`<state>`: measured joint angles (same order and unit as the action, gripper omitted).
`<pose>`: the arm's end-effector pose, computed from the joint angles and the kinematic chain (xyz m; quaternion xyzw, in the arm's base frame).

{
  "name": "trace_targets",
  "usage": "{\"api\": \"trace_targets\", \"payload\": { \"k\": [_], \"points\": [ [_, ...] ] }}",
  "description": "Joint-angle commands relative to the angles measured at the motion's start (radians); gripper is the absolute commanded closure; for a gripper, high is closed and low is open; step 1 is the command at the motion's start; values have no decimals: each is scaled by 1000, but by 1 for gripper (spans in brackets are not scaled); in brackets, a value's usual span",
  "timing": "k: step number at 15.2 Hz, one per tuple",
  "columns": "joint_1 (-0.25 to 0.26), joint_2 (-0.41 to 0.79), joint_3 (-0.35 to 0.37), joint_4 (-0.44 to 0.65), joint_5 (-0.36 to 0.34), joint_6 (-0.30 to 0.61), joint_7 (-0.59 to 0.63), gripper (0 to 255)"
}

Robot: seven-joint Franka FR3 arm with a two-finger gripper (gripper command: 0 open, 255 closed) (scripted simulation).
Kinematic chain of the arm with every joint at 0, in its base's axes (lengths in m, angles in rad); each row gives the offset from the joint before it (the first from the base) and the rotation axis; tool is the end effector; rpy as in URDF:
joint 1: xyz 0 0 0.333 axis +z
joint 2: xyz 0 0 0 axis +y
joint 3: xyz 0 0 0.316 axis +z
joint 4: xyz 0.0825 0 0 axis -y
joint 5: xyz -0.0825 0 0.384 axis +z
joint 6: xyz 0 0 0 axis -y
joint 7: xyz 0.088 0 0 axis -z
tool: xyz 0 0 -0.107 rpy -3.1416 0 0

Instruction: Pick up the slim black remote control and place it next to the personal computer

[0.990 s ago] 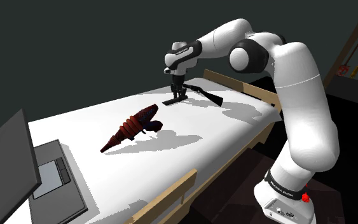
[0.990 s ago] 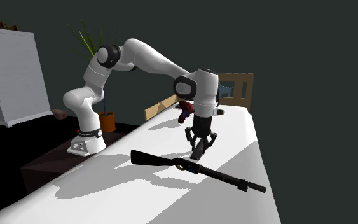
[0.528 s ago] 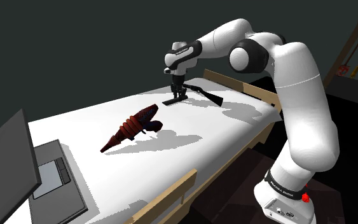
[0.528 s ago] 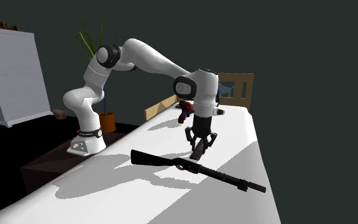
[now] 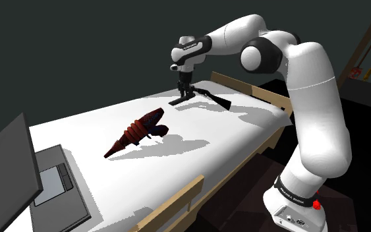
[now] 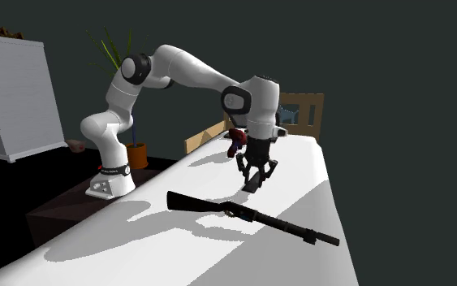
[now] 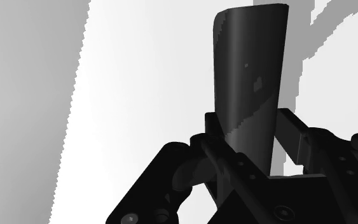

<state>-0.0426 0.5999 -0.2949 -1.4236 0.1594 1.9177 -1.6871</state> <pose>0.6793 -0.1864 0.3508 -0.7858 -0.6171 0.0291 0.0286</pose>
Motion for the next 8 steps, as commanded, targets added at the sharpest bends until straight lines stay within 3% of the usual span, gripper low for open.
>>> {"api": "trace_targets", "payload": {
  "k": [1,8],
  "points": [
    [0,-7,-1,19,-3,-25,3,255],
    [-2,-30,-6,77,-10,-106,7,255]
  ]
}}
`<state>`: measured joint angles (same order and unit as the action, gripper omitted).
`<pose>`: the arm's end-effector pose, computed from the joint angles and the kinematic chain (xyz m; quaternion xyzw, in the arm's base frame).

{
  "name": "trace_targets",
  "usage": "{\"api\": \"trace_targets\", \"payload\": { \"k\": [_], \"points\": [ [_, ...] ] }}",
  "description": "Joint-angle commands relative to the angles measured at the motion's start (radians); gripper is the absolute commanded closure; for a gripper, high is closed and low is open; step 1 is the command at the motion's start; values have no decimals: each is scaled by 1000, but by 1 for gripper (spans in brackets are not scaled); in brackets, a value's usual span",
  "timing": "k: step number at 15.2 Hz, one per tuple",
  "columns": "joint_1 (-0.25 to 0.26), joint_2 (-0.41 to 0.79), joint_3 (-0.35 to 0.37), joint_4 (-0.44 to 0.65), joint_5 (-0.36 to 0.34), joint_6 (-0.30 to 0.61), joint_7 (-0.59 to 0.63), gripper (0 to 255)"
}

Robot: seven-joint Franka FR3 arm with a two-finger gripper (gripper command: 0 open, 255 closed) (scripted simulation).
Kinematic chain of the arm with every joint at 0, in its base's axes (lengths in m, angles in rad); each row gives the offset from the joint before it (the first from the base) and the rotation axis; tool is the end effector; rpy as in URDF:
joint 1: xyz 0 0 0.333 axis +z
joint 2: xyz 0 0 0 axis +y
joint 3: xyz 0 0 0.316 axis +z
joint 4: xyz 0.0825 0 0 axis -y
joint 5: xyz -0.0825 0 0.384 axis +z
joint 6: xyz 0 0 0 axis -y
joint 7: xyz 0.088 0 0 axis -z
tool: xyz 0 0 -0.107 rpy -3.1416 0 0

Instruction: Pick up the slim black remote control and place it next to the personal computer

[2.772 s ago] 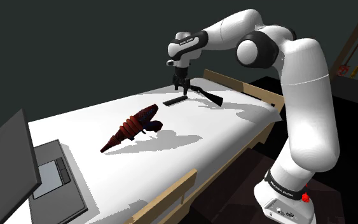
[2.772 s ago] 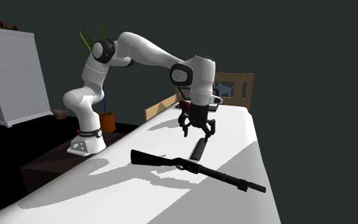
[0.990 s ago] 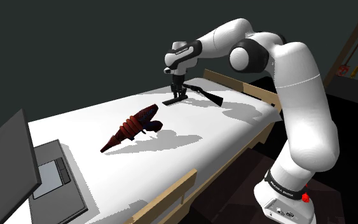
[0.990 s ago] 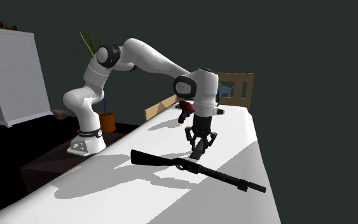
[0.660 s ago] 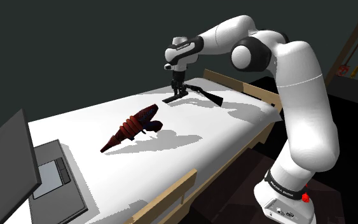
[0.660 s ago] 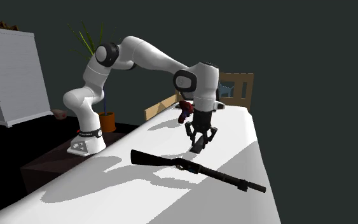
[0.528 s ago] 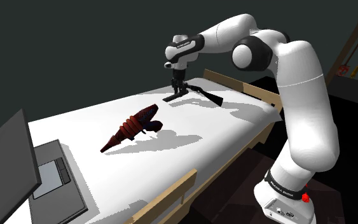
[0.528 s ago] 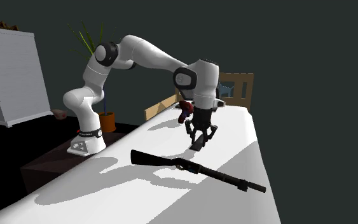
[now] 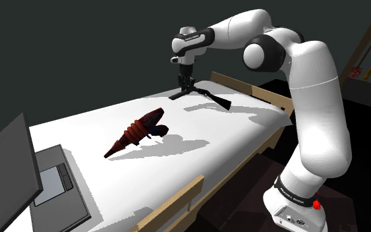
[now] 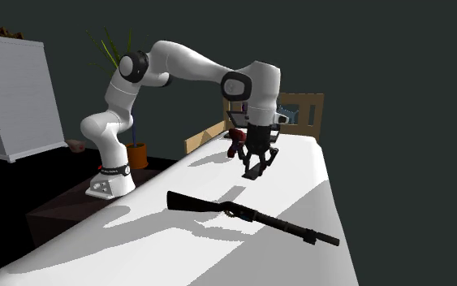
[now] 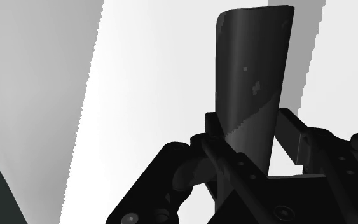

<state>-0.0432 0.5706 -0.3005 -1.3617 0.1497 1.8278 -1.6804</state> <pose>0.6794 -0.1859 0.3928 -0.7858 -0.6171 0.0292 0.0286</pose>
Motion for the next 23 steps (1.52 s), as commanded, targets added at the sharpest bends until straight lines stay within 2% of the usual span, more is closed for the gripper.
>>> {"api": "trace_targets", "payload": {
  "k": [1,13,23],
  "points": [
    [-2,-3,-1,25,-2,-28,1,255],
    [-14,-11,-5,175,-6,-185,8,255],
    [-39,24,-4,369,1,-342,12,255]
  ]
}}
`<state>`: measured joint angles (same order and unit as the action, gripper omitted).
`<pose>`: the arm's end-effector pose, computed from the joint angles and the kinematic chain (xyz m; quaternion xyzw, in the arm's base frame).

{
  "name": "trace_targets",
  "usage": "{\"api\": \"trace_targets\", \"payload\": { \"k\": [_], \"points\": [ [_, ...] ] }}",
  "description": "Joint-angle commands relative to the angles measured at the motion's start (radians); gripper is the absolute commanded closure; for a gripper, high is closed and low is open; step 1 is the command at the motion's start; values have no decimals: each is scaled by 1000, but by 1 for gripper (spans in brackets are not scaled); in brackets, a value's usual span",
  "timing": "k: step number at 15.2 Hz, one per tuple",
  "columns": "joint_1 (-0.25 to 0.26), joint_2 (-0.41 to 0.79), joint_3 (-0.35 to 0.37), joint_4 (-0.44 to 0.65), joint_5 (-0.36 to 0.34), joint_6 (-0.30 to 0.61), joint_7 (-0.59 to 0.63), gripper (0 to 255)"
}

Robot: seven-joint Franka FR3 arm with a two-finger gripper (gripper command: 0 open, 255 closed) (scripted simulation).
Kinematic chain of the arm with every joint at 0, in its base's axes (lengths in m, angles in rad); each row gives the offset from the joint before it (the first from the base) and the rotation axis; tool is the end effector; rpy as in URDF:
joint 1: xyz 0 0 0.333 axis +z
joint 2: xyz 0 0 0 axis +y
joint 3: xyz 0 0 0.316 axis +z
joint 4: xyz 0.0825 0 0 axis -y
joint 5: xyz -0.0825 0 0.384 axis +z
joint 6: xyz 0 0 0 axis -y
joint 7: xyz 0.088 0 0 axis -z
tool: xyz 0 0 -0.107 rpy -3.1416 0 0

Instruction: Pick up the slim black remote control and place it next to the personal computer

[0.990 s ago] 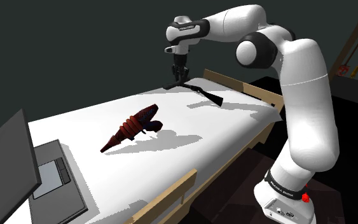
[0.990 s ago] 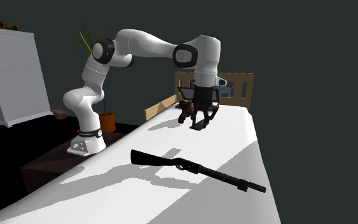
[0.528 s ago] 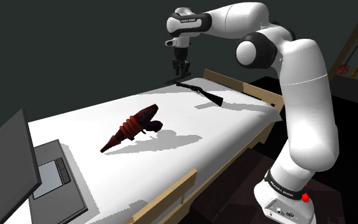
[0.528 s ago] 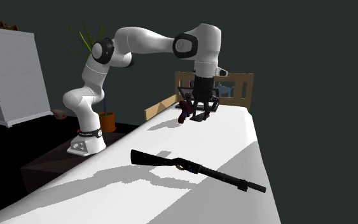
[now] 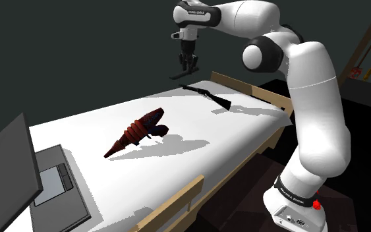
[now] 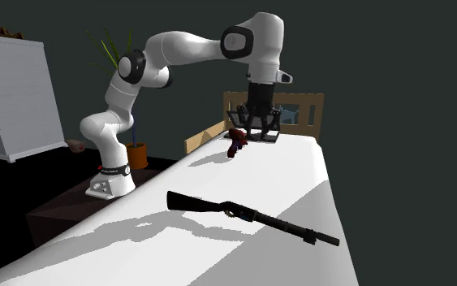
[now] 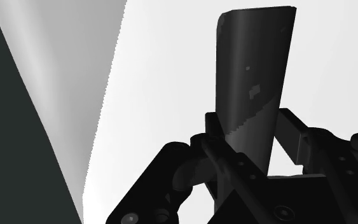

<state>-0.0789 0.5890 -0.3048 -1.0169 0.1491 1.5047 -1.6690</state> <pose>0.6803 -0.1862 0.5146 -0.7858 -0.6171 0.0291 0.0285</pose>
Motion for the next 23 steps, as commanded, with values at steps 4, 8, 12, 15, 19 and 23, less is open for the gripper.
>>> {"api": "trace_targets", "payload": {
  "k": [4,8,12,15,19,23],
  "points": [
    [-21,40,3,138,9,-97,3,255],
    [-52,104,10,308,23,-201,9,255],
    [51,-77,-2,6,-15,-82,49,255],
    [125,-195,4,-174,-45,-17,105,255],
    [205,-317,24,-347,-78,39,189,255],
    [270,-414,55,-475,-102,75,279,255]
  ]
}}
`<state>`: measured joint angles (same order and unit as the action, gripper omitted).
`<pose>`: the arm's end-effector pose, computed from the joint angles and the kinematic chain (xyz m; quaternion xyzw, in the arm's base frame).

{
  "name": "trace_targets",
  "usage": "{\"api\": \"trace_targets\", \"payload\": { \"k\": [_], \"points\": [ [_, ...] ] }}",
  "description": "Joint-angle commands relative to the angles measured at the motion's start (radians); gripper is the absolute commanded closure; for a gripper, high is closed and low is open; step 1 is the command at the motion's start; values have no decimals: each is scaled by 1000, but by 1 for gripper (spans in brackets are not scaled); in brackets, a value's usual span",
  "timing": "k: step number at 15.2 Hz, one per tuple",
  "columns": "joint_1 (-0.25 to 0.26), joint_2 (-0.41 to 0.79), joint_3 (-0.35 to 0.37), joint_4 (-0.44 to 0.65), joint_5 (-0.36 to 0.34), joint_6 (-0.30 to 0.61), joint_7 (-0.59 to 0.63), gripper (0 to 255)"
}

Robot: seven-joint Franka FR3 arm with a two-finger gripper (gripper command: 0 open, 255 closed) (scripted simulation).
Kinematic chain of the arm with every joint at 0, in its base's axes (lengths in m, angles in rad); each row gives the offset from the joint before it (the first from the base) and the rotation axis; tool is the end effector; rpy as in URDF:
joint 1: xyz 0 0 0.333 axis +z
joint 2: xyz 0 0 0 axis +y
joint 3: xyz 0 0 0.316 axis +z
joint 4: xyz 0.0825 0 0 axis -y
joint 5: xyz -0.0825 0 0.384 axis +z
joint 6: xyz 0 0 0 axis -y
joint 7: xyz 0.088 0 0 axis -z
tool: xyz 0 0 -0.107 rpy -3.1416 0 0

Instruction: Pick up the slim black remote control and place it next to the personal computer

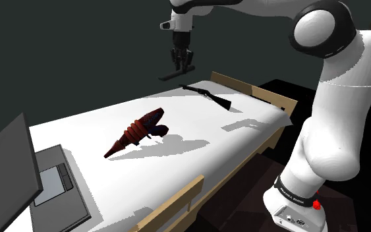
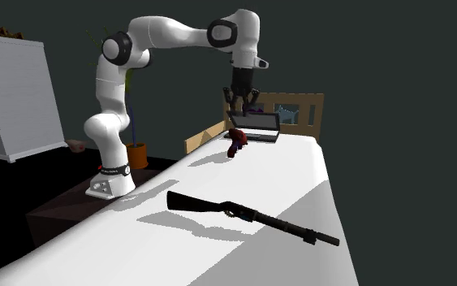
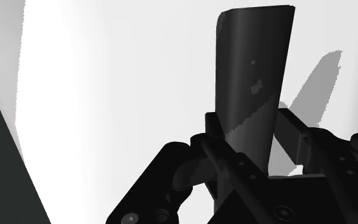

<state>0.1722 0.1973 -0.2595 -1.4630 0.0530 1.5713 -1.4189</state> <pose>0.6087 -0.0330 0.5636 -0.7856 -0.6174 0.0292 0.0291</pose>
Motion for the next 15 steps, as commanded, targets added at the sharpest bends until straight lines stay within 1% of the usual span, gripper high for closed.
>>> {"api": "trace_targets", "payload": {
  "k": [1,8,15],
  "points": [
    [34,-43,19,-56,-10,16,52,255],
    [128,-159,91,-201,-27,51,216,255],
    [211,-222,173,-278,-23,70,381,255]
  ]
}}
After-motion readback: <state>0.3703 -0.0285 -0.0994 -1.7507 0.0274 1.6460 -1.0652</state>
